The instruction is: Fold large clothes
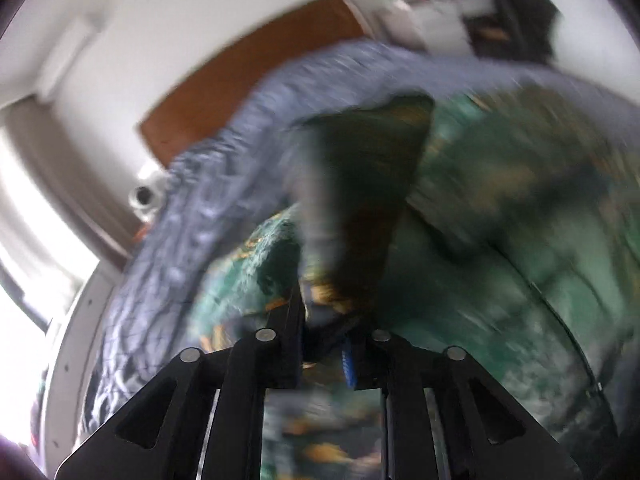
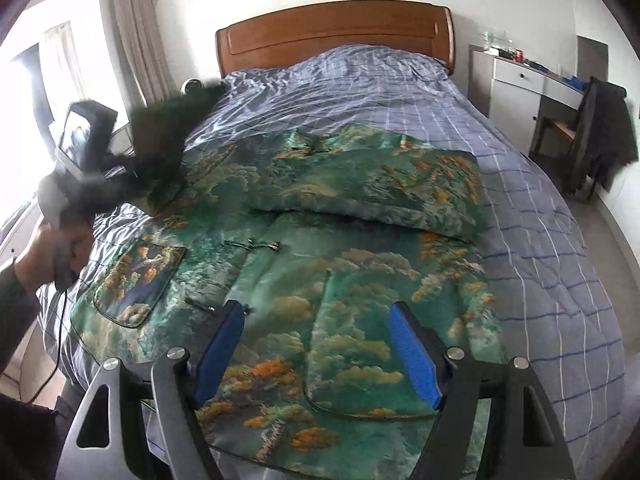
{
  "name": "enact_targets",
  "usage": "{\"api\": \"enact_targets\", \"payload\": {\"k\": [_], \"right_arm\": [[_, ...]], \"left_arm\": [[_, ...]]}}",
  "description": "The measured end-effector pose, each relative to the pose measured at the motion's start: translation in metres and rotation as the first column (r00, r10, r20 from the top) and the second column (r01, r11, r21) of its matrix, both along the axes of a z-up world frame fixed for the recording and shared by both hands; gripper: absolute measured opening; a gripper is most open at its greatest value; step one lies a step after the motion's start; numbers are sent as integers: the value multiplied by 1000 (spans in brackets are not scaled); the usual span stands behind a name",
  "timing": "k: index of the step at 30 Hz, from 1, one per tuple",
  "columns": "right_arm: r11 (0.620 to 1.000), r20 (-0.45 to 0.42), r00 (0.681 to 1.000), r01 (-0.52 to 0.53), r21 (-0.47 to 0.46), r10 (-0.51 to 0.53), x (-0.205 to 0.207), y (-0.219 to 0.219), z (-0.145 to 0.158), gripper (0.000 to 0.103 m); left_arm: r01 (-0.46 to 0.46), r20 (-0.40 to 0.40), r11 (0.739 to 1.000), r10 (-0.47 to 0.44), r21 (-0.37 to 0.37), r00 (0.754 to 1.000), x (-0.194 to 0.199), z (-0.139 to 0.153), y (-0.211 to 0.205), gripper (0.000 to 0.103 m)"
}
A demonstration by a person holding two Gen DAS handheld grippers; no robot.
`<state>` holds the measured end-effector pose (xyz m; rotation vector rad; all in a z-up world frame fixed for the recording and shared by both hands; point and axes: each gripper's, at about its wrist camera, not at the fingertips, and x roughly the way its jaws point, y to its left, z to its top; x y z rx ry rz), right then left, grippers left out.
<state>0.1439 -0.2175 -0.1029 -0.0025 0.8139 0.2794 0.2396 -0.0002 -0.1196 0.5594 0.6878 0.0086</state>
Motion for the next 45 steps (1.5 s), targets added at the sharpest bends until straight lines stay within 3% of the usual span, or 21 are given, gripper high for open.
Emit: {"api": "enact_targets", "payload": {"k": [1, 3, 5, 7, 9, 13, 15, 19, 23, 27, 28, 29, 31, 32, 39, 42, 45], "right_arm": [[1000, -4, 1000, 6, 0, -6, -1, -3, -2, 77], [1000, -16, 1000, 15, 1, -15, -1, -7, -5, 77], [1000, -27, 999, 18, -1, -18, -1, -9, -8, 77], [1000, -33, 999, 10, 3, -10, 1, -8, -9, 77], [1000, -41, 999, -16, 20, 17, 5, -5, -7, 77], [989, -83, 993, -76, 128, 87, 33, 9, -5, 77], [965, -130, 984, -89, 248, 124, 61, 19, -7, 77], [851, -250, 949, -34, 524, 192, 128, 40, -32, 77], [805, -370, 912, 82, 588, 178, 186, 64, -71, 77], [803, -428, 888, 129, 582, 168, 216, 87, -102, 76], [812, -428, 888, 123, 571, 166, 218, 92, -104, 70], [816, -419, 891, 109, 567, 173, 218, 97, -104, 62], [852, -381, 909, 60, 519, 168, 213, 110, -95, 17], [876, -348, 924, 30, 481, 159, 210, 117, -87, 13], [928, -114, 982, -103, 359, 153, 237, 119, -6, 9], [946, -80, 989, -91, 312, 122, 277, 105, 19, 9], [968, -88, 989, -98, 230, 121, 316, 111, 17, 9]], "left_arm": [[19, -47, 1000, -18, 23, 999, -1, -17, -9, 30], [43, -104, 999, -39, 33, 994, -8, -36, -18, 62], [79, -137, 996, -74, 31, 988, -23, -49, -24, 71], [99, -145, 995, -95, 19, 985, -39, -49, -23, 73], [96, -153, 994, -103, -54, 983, -62, -37, -12, 85], [44, -118, 986, -64, -164, 991, -84, -14, 14, 89], [3, -96, 982, -22, -189, 995, -90, -7, 19, 90], [-89, -60, 957, 76, -276, 995, -105, 12, 46, 92], [-156, -48, 934, 149, -320, 988, -115, 15, 70, 93], [-189, -69, 921, 176, -341, 982, -121, 8, 85, 93], [-197, -76, 918, 182, -344, 980, -122, 6, 88, 93], [-204, -82, 916, 187, -346, 979, -124, 3, 91, 93], [-219, -93, 910, 199, -352, 976, -124, -1, 95, 93], [-228, -103, 905, 205, -360, 973, -124, -3, 97, 93], [-270, -119, 873, 243, -406, 963, -120, -1, 112, 92], [-277, -124, 856, 248, -436, 961, -115, 4, 116, 92], [-278, -124, 856, 249, -436, 961, -113, 6, 117, 92]]}}
